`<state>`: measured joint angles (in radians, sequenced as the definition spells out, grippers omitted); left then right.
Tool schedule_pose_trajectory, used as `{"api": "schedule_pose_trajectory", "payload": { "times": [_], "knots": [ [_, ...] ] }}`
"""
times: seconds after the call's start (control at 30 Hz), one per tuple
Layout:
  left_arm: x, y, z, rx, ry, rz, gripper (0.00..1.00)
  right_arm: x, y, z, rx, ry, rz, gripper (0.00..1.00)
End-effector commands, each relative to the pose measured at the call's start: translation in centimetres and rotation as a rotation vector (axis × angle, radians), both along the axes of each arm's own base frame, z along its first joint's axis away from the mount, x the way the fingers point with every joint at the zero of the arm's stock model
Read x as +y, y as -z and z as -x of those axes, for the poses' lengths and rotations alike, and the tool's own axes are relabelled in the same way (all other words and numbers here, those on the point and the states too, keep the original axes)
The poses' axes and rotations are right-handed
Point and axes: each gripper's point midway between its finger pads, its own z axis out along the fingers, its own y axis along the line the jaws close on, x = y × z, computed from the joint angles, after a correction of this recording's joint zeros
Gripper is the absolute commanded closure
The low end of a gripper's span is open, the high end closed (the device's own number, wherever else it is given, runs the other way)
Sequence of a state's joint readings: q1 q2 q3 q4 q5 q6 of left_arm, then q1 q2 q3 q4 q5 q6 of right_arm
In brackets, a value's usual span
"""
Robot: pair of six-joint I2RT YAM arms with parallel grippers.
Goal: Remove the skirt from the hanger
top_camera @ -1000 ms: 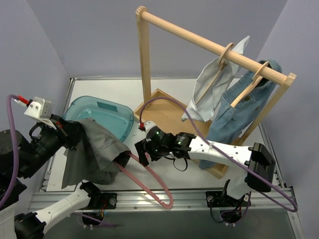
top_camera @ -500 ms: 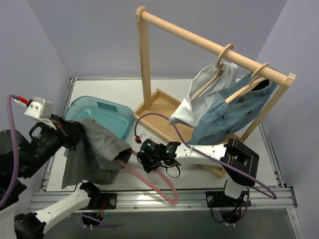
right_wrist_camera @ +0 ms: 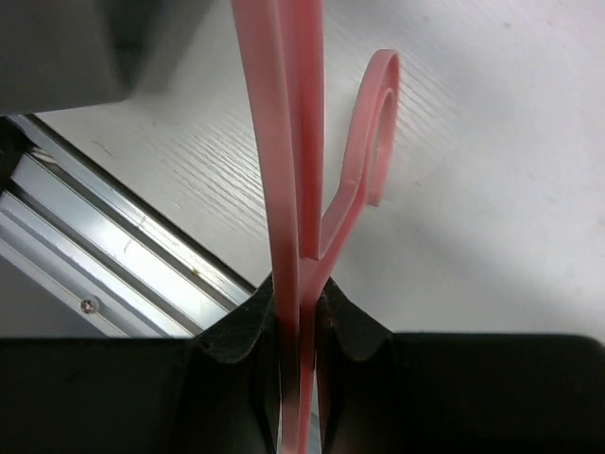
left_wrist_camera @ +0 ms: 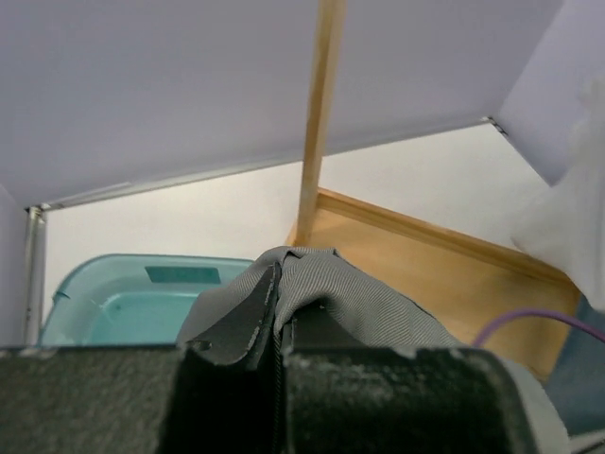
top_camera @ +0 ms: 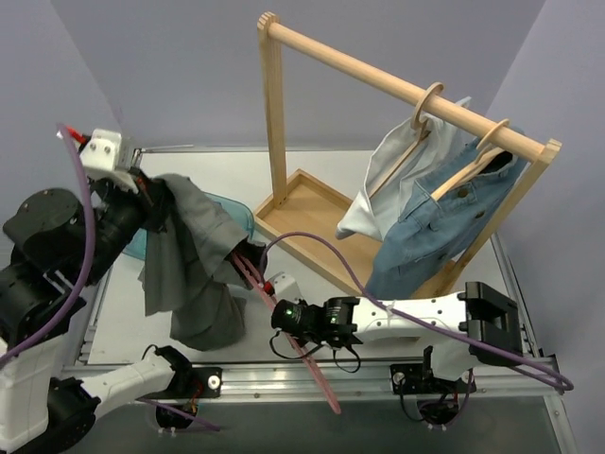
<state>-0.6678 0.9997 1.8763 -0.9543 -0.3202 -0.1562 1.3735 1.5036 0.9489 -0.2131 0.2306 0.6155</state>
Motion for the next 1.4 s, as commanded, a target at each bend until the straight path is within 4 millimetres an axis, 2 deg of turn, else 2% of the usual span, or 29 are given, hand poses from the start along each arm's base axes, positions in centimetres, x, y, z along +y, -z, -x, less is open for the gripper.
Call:
{"api": "schedule_pose_trajectory", "payload": {
  "times": [0.0,0.17,0.3,0.33,0.4,0.47,0.53,0.67,0.7,0.77,0.8,0.83,0.9,1.0,1.1,1.17,1.2,1.27,1.33,1.37],
  "knots": [
    [2.4,-7.1,-1.3,-0.219,-0.137,0.018,0.98,-3.0,-1.1,-0.7,-0.041,0.112,0.001,1.00],
    [2.5,-10.7,-2.9,-0.355,-0.188,-0.056,0.98,-3.4,-2.8,0.4,-0.059,0.090,-0.085,1.00],
    [2.5,-11.8,-5.0,-0.439,-0.267,-0.156,0.98,-4.1,-3.6,1.1,-0.078,0.090,-0.107,1.00],
    [2.8,-12.7,-5.2,-0.470,-0.296,-0.145,0.98,-4.4,-4.0,1.2,-0.081,0.095,-0.120,1.00],
    [2.7,-12.6,-6.5,-0.484,-0.320,-0.194,0.98,-4.9,-4.3,1.2,-0.084,0.109,-0.129,1.00],
    [2.7,-13.5,-7.2,-0.523,-0.332,-0.200,0.98,-5.2,-4.8,1.6,-0.076,0.119,-0.165,1.00],
    [3.5,-13.4,-8.9,-0.527,-0.383,-0.242,0.98,-5.3,-5.3,2.3,-0.066,0.131,-0.209,1.00],
    [5.2,-12.5,-11.9,-0.498,-0.468,-0.318,0.98,-6.2,-4.6,3.3,-0.048,0.145,-0.237,1.00],
    [5.6,-11.5,-12.6,-0.480,-0.482,-0.329,0.98,-6.3,-4.6,3.4,-0.050,0.150,-0.244,1.00],
    [7.1,-11.0,-13.2,-0.476,-0.526,-0.295,0.98,-6.4,-4.7,3.7,-0.047,0.156,-0.257,1.00],
    [7.2,-9.8,-13.6,-0.457,-0.518,-0.295,0.98,-6.5,-4.8,3.7,-0.051,0.158,-0.260,1.00],
    [8.3,-9.6,-13.9,-0.463,-0.545,-0.286,0.98,-6.6,-4.8,3.7,-0.054,0.158,-0.256,1.00],
    [8.6,-8.1,-14.8,-0.453,-0.533,-0.294,0.98,-6.6,-5.0,3.8,-0.057,0.153,-0.255,1.00],
    [10.2,-7.8,-15.5,-0.440,-0.580,-0.284,0.98,-6.7,-5.2,3.8,-0.060,0.150,-0.249,1.00],
    [11.0,-8.7,-16.1,-0.449,-0.587,-0.258,0.98,-6.9,-5.2,3.9,-0.055,0.150,-0.248,1.00],
    [11.6,-10.1,-15.9,-0.462,-0.625,-0.254,0.98,-7.1,-5.1,4.0,-0.049,0.150,-0.247,1.00],
    [11.7,-9.3,-17.1,-0.425,-0.630,-0.291,0.98,-7.2,-5.1,4.0,-0.047,0.151,-0.252,1.00],
    [12.7,-10.2,-17.0,-0.418,-0.690,-0.294,0.98,-7.1,-5.1,4.2,-0.040,0.154,-0.262,1.00],
    [13.1,-9.1,-17.8,-0.380,-0.716,-0.301,0.98,-7.0,-5.4,4.2,-0.039,0.153,-0.273,1.00],
    [13.0,-7.9,-18.3,-0.352,-0.709,-0.307,0.98,-6.9,-5.5,4.2,-0.039,0.152,-0.277,1.00]
  ]
}}
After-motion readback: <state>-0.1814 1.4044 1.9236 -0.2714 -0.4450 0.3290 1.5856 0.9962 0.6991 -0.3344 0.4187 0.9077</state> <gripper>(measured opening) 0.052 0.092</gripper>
